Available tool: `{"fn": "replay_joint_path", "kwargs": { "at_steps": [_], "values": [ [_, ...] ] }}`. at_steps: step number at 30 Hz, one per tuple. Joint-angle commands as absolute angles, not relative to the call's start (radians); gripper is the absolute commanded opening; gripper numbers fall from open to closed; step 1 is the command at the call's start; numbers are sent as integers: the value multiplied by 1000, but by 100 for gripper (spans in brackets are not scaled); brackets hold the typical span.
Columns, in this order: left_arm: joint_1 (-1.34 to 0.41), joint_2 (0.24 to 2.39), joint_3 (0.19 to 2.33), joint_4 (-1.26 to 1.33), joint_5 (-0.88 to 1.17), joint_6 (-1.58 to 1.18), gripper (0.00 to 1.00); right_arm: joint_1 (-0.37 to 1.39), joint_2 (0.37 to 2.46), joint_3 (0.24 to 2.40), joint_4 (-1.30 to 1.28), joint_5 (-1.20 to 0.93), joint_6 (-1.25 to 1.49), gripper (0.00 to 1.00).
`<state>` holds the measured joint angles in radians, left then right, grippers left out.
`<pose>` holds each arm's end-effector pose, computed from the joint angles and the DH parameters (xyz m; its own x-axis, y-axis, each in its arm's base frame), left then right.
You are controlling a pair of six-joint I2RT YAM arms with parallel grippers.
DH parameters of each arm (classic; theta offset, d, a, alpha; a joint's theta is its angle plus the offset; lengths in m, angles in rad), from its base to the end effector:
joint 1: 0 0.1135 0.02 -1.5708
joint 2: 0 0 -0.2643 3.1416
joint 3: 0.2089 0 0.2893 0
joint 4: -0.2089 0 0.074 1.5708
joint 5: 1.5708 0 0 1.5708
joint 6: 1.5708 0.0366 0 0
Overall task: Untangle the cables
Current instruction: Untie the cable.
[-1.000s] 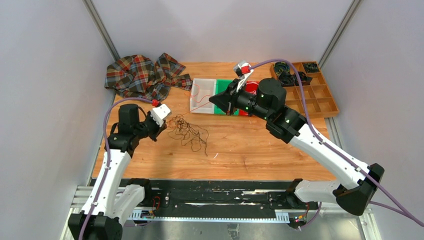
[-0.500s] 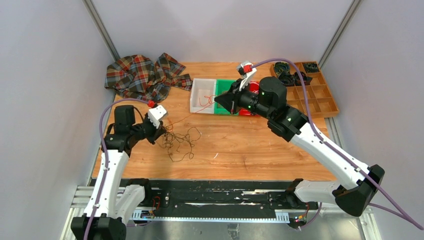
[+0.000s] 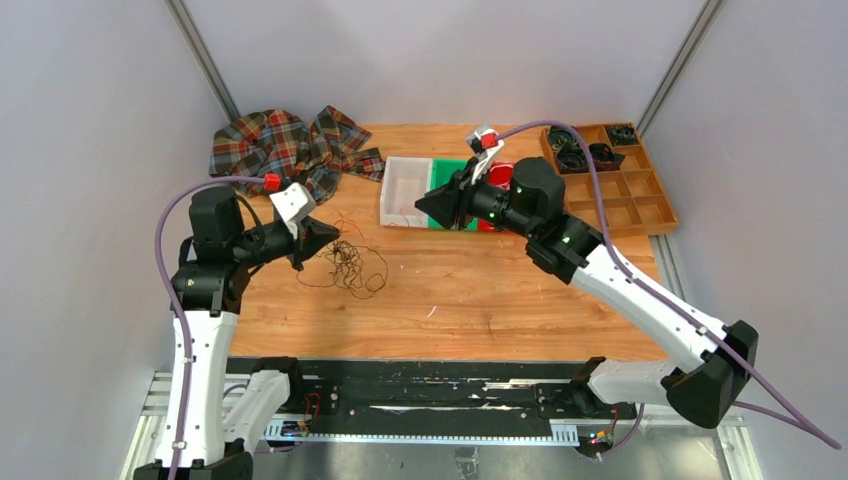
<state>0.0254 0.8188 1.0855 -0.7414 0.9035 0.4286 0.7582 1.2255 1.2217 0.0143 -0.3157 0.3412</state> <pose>0.1833 -0.0241 0.3948 -0.1319 0.2539 -0.9582 0.8109 0.5837 0.0431 0.2264 0.2300 0.4223 -0.2870 0.1663 -0.9434 -0.8309 0.4468 0.3315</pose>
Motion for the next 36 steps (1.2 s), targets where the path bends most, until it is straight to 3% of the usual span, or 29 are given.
{"fn": "replay_joint_path", "kwargs": {
  "at_steps": [1, 5, 8, 12, 17, 36],
  "values": [
    [33, 817, 1100, -748, 1004, 384, 2, 823, 1270, 1159, 204, -394, 305, 40],
    [32, 817, 1117, -787, 1071, 411, 1, 909, 1329, 1195, 239, -433, 194, 59],
    [32, 823, 1141, -810, 1115, 424, 0, 934, 1381, 1231, 258, -529, 158, 66],
    [31, 821, 1159, -812, 1109, 424, 0, 944, 1445, 1293, 206, -645, 130, 66],
    [32, 802, 1169, -812, 1110, 436, 0, 966, 1468, 1296, 132, -570, 28, 67],
    [32, 792, 1323, -812, 1155, 363, 0, 1041, 1656, 1134, 640, -124, 105, 63]
  ]
}}
